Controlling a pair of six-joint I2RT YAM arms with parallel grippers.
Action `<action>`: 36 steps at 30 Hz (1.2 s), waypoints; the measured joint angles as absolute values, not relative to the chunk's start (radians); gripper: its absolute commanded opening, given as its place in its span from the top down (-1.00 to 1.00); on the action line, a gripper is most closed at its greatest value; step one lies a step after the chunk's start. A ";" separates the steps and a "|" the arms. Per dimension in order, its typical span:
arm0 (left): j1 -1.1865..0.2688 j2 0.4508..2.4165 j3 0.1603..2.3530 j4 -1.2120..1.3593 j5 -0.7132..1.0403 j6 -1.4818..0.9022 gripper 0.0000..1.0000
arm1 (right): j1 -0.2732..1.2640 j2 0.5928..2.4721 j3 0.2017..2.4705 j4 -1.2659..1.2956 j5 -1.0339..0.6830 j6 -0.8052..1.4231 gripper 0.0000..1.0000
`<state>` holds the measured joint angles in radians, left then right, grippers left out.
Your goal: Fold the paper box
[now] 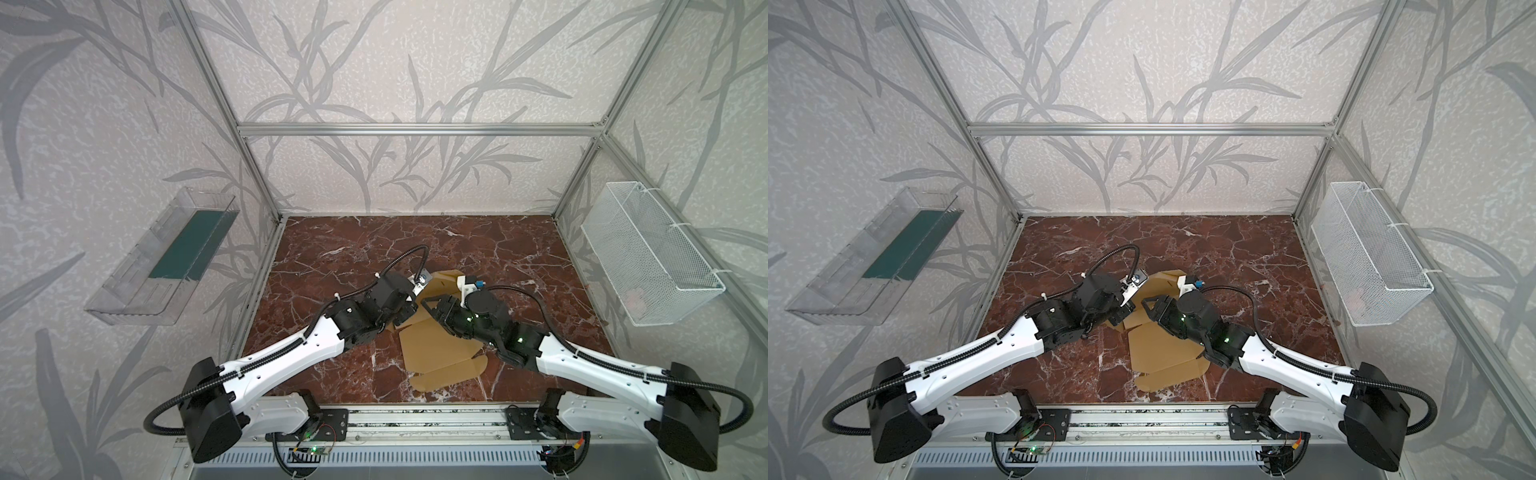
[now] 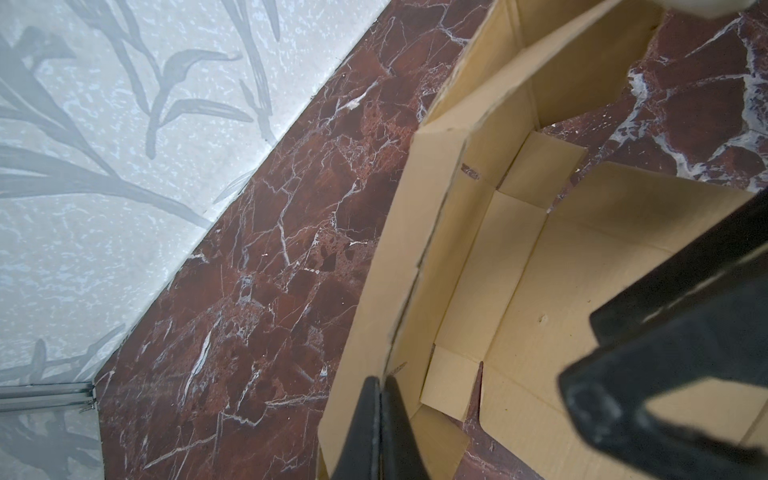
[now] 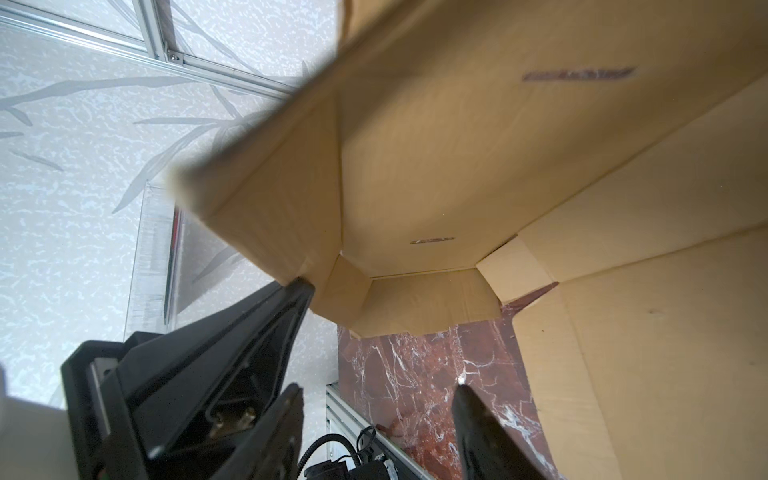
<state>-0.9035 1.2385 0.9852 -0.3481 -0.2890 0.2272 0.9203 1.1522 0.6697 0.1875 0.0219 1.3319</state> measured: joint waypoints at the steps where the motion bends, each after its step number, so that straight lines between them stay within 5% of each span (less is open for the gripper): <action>1: -0.909 1.243 0.985 -0.347 -0.293 0.224 1.00 | 0.926 1.160 0.669 0.203 0.029 1.336 -0.14; 14: -0.939 1.249 0.984 -0.345 -0.313 0.202 0.99 | 0.976 1.131 0.643 0.260 0.228 1.332 -0.08; 36: -0.982 1.251 0.984 -0.373 -0.323 0.208 0.94 | 0.976 1.244 0.723 0.277 0.303 1.329 0.15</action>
